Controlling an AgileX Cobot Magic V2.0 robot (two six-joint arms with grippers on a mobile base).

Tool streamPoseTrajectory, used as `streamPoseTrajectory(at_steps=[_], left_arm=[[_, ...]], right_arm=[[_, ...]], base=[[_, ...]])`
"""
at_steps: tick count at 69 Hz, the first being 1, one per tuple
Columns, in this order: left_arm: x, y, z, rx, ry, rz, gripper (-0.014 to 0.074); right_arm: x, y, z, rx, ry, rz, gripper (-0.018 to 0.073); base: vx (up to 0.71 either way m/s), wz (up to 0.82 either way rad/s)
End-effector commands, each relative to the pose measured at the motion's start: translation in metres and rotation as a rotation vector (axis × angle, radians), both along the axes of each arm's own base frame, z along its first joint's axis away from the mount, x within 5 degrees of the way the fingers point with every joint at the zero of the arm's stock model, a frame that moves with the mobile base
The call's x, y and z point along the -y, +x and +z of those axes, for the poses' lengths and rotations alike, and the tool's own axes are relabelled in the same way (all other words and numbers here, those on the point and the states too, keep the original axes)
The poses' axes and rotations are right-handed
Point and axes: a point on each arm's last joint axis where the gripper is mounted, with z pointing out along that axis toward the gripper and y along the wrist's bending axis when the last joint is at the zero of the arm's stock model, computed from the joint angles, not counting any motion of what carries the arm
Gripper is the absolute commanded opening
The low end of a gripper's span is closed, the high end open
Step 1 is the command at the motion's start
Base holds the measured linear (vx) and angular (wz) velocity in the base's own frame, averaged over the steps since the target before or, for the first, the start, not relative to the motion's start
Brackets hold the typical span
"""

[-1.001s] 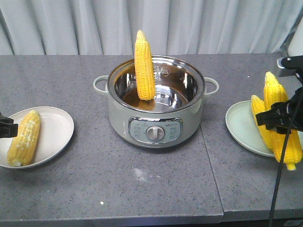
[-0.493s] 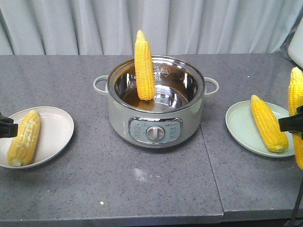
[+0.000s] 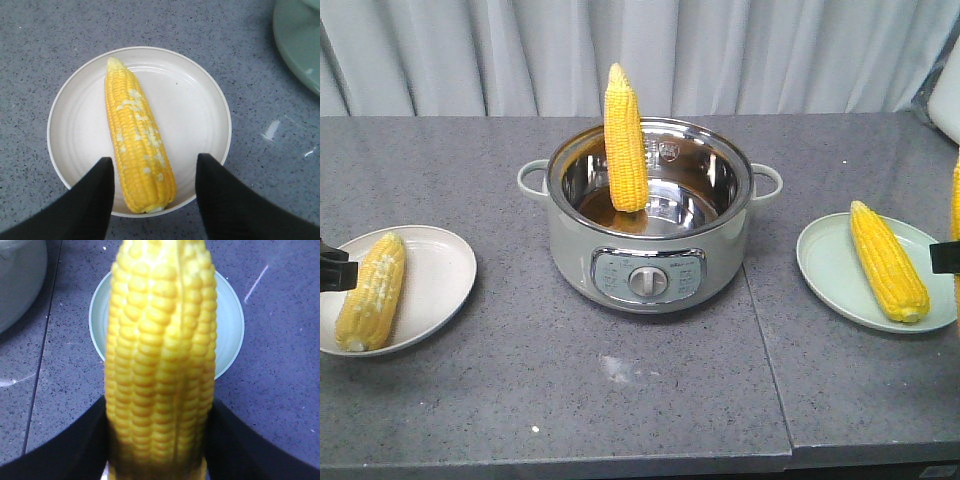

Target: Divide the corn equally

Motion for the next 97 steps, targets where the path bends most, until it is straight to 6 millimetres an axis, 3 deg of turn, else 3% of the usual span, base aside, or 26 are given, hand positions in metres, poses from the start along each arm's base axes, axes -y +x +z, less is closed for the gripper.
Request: streamPoseTrajectory(at_steps=[1,80,97], left_arm=[[0.001,0.000,0.016,0.095,-0.024,0.004,0.0370],[0.001,0.000,0.016,0.098,-0.024,0.004,0.0370],[0.003,0.009,0.032,0.241,-0.075,0.012,0.0370]], right_arm=[[0.002,-0.003,0.017,0.104,-0.004,-0.007,0.0194],[0.003,-0.003,0.017,0.106,-0.010,-0.007,0.0194],[0.003,-0.003,0.017,0.106,-0.010,-0.007,0.0194]], base=[[0.00,0.00],[0.00,0.00],[0.00,0.00]])
